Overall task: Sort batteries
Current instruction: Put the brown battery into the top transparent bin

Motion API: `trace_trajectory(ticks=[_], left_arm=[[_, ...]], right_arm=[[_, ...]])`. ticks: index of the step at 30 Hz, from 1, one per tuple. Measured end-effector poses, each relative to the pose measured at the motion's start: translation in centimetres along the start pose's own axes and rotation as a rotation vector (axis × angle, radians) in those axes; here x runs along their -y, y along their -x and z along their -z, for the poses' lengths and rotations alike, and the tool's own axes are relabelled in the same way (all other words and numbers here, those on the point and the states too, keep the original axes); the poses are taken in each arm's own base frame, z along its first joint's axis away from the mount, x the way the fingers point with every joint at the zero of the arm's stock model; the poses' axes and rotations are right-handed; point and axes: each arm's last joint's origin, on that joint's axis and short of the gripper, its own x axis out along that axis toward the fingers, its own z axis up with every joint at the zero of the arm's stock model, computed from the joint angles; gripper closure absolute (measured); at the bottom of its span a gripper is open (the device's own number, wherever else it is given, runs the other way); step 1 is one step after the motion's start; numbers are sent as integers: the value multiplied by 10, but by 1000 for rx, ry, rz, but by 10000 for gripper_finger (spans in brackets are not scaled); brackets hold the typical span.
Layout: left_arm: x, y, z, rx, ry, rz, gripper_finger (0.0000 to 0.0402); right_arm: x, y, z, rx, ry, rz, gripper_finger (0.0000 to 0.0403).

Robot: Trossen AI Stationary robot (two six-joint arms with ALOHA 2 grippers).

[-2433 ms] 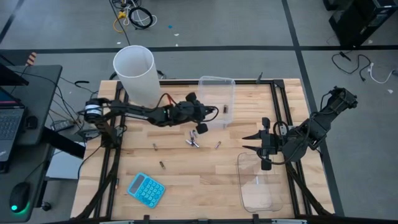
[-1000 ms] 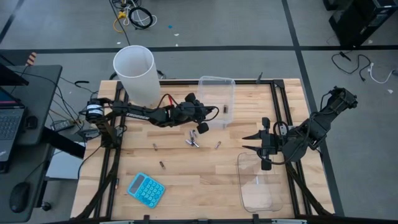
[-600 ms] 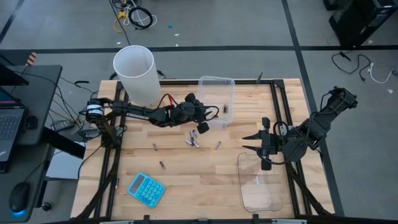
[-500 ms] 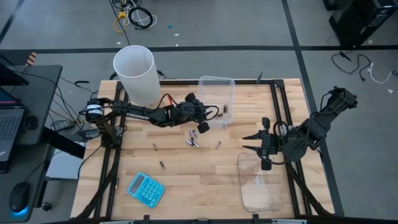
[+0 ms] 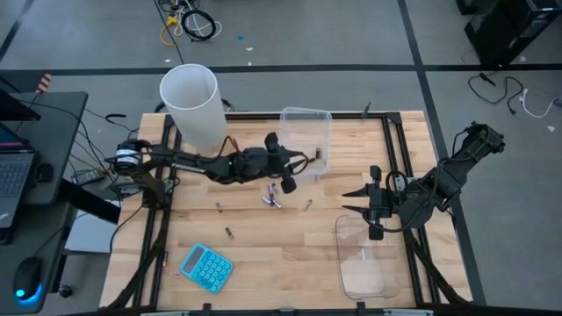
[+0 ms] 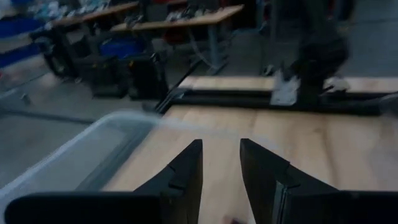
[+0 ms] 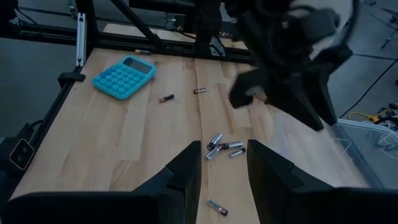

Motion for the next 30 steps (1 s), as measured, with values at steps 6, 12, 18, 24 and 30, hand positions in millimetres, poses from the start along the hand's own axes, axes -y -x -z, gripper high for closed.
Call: trace_trajectory(ticks=[6, 12, 18, 24, 30], left_arm=[[18, 21, -19, 45, -18, 67, 293], [34, 47, -32, 29, -57, 134, 293], [46, 78, -37, -78, -33, 211, 293], [54, 109, -30, -269, 34, 262, 294], [60, 131, -16, -468, 88, 264, 294]], right_arm=[[0, 0, 0, -3, 7, 1, 288], [0, 0, 0, -3, 7, 1, 288], [0, 0, 0, -4, 8, 2, 288], [0, 0, 1, -5, 11, 2, 288], [-1, -4, 7, -20, 25, 7, 288]])
